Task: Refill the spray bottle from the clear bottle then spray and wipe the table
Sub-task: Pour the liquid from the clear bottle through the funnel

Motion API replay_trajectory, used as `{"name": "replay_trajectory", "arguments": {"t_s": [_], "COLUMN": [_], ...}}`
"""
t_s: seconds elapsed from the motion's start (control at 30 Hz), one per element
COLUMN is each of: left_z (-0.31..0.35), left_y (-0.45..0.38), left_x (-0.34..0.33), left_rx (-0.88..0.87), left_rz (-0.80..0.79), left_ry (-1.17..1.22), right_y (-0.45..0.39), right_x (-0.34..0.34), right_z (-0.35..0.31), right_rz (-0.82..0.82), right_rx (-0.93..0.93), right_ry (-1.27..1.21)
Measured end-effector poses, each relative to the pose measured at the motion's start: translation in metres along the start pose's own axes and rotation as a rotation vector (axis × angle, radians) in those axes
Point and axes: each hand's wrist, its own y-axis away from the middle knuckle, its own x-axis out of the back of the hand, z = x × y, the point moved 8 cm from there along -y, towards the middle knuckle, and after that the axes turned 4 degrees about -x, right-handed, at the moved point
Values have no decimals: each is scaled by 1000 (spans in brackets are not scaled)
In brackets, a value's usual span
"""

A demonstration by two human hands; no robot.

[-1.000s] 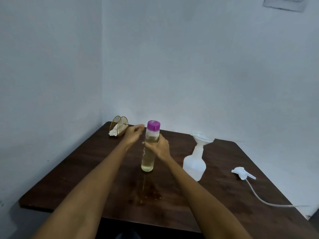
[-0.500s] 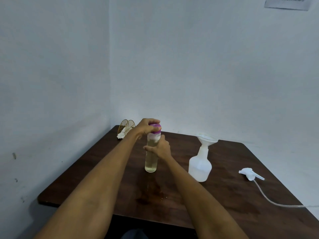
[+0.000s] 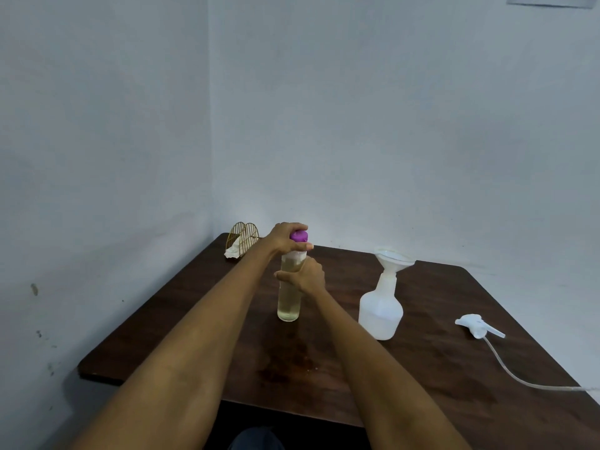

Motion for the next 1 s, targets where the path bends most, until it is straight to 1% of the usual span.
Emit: {"name": "replay_trajectory", "arguments": {"t_s": [0.07,0.2,0.3,0.37,0.43,0.47,0.53,0.57,0.6,0.7,0.73,0.77,0.8,0.83,0.87,0.93,0.97,1.0], "left_z": [1,1,-1,-6,-8,-10,-10,-9,-9,-15,-19,-22,-25,-27,-28,-23,-19,-15], "left_y": [2,15,18,20,17,12,2,1,1,17,22,25,24,21,16,8,6,4], "left_x": [1,7,21,33,38,35,19,14,13,36,42,45,45,42,36,16,7,1], "left_rx": [32,164,195,171,122,102,93,94,85,92,104,113,117,114,107,99,103,100], "left_rz": [124,426,543,588,574,524,376,336,350,601,660,680,666,624,550,340,259,228], "left_ry": [-103,-196,-128,-83,-33,10,106,126,113,10,-21,-48,-51,-3,85,261,304,310], "right_y": [1,2,0,-1,1,2,3,4,4,4,4,4,4,4,4,4,4,4], "right_x": [1,0,2,2,2,1,1,1,1,3,3,3,2,2,2,1,1,1], "right_z": [-2,2,6,5,3,2,2,2,3,3,2,2,1,1,1,1,1,1], "right_rz": [3,13,23,16,24,27,28,26,24,30,29,26,24,23,24,27,30,34], "right_rx": [-3,-22,-34,-29,-11,-4,0,-2,-6,-2,3,6,6,4,-1,-8,-11,-17], "right_ry": [33,35,-35,-47,-29,-24,-31,-35,-35,-25,-21,-17,-12,-7,-5,-5,-6,-6]}}
